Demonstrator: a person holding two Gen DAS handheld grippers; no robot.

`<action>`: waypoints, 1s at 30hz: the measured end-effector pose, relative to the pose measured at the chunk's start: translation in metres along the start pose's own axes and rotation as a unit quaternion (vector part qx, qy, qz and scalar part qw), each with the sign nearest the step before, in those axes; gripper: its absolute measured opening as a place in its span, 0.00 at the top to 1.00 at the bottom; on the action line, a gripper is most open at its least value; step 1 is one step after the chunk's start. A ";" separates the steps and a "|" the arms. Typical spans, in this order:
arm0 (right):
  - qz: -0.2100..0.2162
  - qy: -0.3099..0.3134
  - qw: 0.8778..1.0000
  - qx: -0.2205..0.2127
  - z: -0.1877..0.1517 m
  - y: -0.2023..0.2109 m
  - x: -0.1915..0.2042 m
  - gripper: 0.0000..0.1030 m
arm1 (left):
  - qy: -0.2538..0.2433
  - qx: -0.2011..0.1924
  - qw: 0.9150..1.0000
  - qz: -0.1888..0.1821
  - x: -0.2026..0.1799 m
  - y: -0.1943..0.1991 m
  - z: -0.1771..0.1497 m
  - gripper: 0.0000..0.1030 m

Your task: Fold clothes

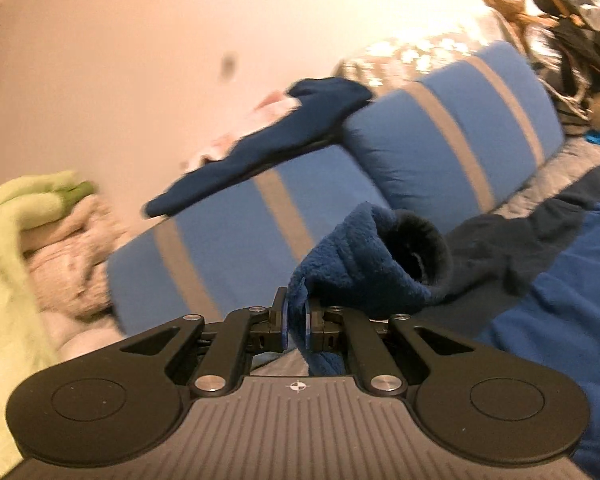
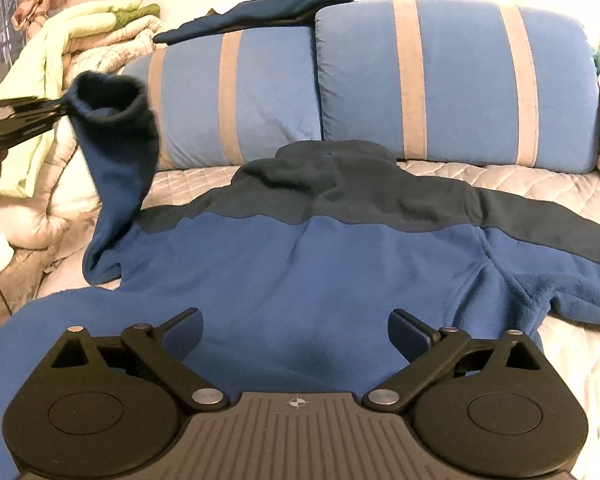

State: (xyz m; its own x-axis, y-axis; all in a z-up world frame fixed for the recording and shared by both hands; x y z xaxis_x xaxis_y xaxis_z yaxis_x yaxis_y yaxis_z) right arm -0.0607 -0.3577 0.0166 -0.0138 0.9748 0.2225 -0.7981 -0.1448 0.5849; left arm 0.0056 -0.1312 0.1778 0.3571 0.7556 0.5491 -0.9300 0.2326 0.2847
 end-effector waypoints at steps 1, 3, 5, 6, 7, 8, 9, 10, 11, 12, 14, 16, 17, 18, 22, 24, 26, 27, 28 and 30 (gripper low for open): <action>0.001 -0.002 1.000 -0.001 0.000 0.000 -0.001 0.04 | 0.007 0.002 1.000 0.010 0.011 0.004 -0.004 0.92; 0.003 -0.003 1.000 -0.002 0.000 0.001 -0.001 0.04 | 0.021 0.005 0.999 0.031 0.032 0.014 -0.012 0.92; 0.004 -0.002 1.000 -0.002 0.000 0.001 -0.001 0.04 | 0.035 0.008 0.998 0.052 0.054 0.023 -0.021 0.92; 0.005 -0.002 1.000 -0.003 0.000 0.001 -0.001 0.04 | 0.042 0.009 0.997 0.063 0.064 0.027 -0.025 0.92; 0.006 -0.002 1.000 -0.002 0.000 0.001 -0.001 0.04 | 0.050 0.012 0.996 0.075 0.076 0.033 -0.031 0.92; 0.007 -0.003 1.000 -0.002 0.000 0.000 -0.002 0.04 | 0.058 0.015 0.994 0.087 0.088 0.039 -0.038 0.92; 0.009 -0.004 1.000 -0.001 -0.001 0.000 -0.002 0.04 | 0.066 0.018 0.993 0.101 0.101 0.045 -0.046 0.92; 0.011 -0.006 1.000 -0.001 -0.001 0.000 -0.003 0.04 | 0.075 0.021 0.990 0.115 0.114 0.052 -0.056 0.92; 0.014 -0.008 1.000 -0.001 -0.001 0.001 -0.003 0.04 | 0.088 0.026 0.987 0.130 0.126 0.059 -0.070 0.92; 0.017 -0.011 1.000 -0.001 -0.001 0.000 -0.003 0.04 | 0.101 0.031 0.984 0.144 0.138 0.066 -0.085 0.92; 0.023 -0.017 1.000 -0.001 -0.001 0.001 -0.005 0.04 | 0.128 0.042 0.976 0.172 0.162 0.079 -0.114 0.92; 0.025 -0.021 0.999 -0.001 -0.001 0.001 -0.006 0.04 | 0.182 0.064 0.961 0.198 0.184 0.091 -0.159 0.92; 0.026 -0.023 0.999 -0.002 -0.001 0.001 -0.006 0.04 | 0.216 0.074 0.951 0.209 0.194 0.097 -0.186 0.92; 0.027 -0.024 0.999 -0.002 -0.001 0.001 -0.007 0.04 | 0.256 0.086 0.938 0.219 0.201 0.101 -0.215 0.92; 0.030 -0.026 0.999 0.000 0.000 0.000 -0.006 0.04 | 0.445 0.131 0.860 0.212 0.205 0.109 -0.328 0.91; 0.033 -0.028 0.999 0.004 0.000 -0.002 -0.007 0.04 | 0.523 0.141 0.816 0.203 0.196 0.110 -0.366 0.89; 0.035 -0.031 0.999 0.007 0.000 -0.004 -0.007 0.04 | 0.584 0.145 0.775 0.197 0.187 0.111 -0.394 0.87; 0.035 -0.031 0.999 0.008 0.000 -0.004 -0.007 0.04 | 0.605 0.141 0.759 0.194 0.185 0.113 -0.401 0.85; 0.034 -0.030 0.999 0.008 0.000 -0.004 -0.006 0.04 | 0.625 0.138 0.744 0.192 0.184 0.114 -0.408 0.83; 0.032 -0.028 0.999 0.008 0.000 -0.004 -0.006 0.03 | 0.651 0.134 0.721 0.196 0.182 0.120 -0.414 0.73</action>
Point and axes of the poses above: each gripper's, at about its wrist camera, not at the fingertips, and y roughly against the way its jaws point, x to its left, z to its top, the point moved 8 cm from there along -y, roughly the way its jaws point, and after that the axes turned 1 degree about -z, right-handed, at the moved point
